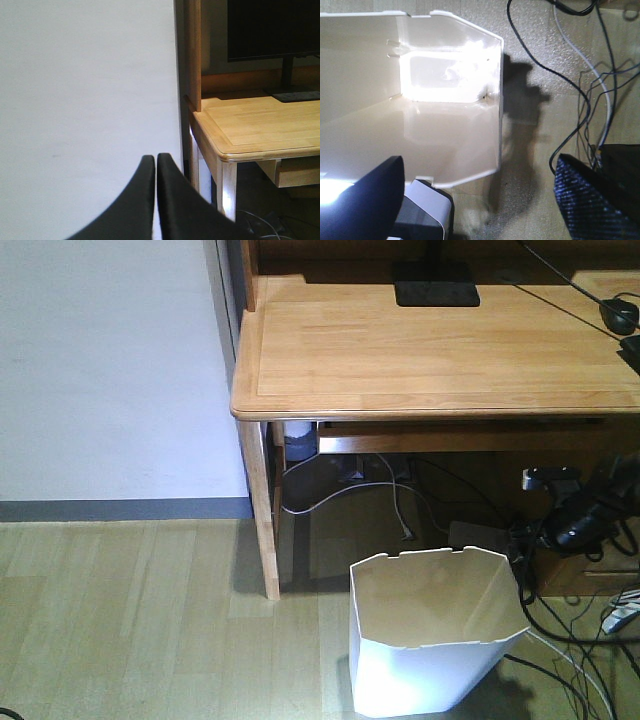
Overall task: Move trash bin to bedside with robot
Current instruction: 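Lower the right gripper down to the rim of the white bin, then close the right gripper on the bin's rim wall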
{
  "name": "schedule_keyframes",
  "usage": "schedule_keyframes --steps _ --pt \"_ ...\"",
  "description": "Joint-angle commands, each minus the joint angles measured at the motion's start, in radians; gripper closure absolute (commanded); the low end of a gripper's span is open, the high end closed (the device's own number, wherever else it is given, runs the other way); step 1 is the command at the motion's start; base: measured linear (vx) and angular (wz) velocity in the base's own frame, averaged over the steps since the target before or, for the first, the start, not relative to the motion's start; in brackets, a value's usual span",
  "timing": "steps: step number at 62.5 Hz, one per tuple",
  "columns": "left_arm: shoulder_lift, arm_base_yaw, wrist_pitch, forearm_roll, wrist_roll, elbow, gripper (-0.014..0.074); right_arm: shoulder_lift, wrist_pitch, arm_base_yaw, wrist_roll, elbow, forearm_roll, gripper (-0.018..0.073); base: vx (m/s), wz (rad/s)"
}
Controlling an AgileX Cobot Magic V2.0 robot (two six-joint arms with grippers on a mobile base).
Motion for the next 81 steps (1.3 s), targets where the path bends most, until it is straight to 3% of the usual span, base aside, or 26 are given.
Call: schedule_keyframes --steps 1,15,36,61,72,77,81 --pt "-0.007 -0.003 -0.074 -0.010 -0.014 0.012 0.0603 0.047 0.035 -0.007 -0.016 -0.112 0.001 -0.0027 0.00 0.00" --pt "-0.007 -0.003 -0.074 -0.010 -0.014 0.012 0.0603 0.243 0.082 -0.007 -0.015 -0.293 -0.012 -0.0026 0.00 0.00" --pt "-0.007 -0.003 -0.074 -0.010 -0.014 0.012 0.0603 0.445 0.174 -0.007 0.072 -0.518 -0.149 -0.0026 0.00 0.00" --pt "-0.007 -0.003 -0.074 -0.010 -0.014 0.012 0.0603 0.566 0.282 -0.007 0.074 -0.721 -0.154 -0.0006 0.00 0.00" --pt "-0.007 -0.003 -0.074 -0.010 -0.014 0.012 0.0603 0.617 0.352 -0.007 0.086 -0.798 -0.154 0.0120 0.00 0.00" --pt "-0.007 -0.003 -0.074 -0.010 -0.014 0.012 0.0603 0.627 0.366 -0.007 0.111 -0.823 -0.151 0.0246 0.00 0.00" --pt "-0.007 -0.003 -0.074 -0.010 -0.014 0.012 0.0603 0.627 0.363 -0.007 0.115 -0.827 -0.141 0.0400 0.00 0.00"
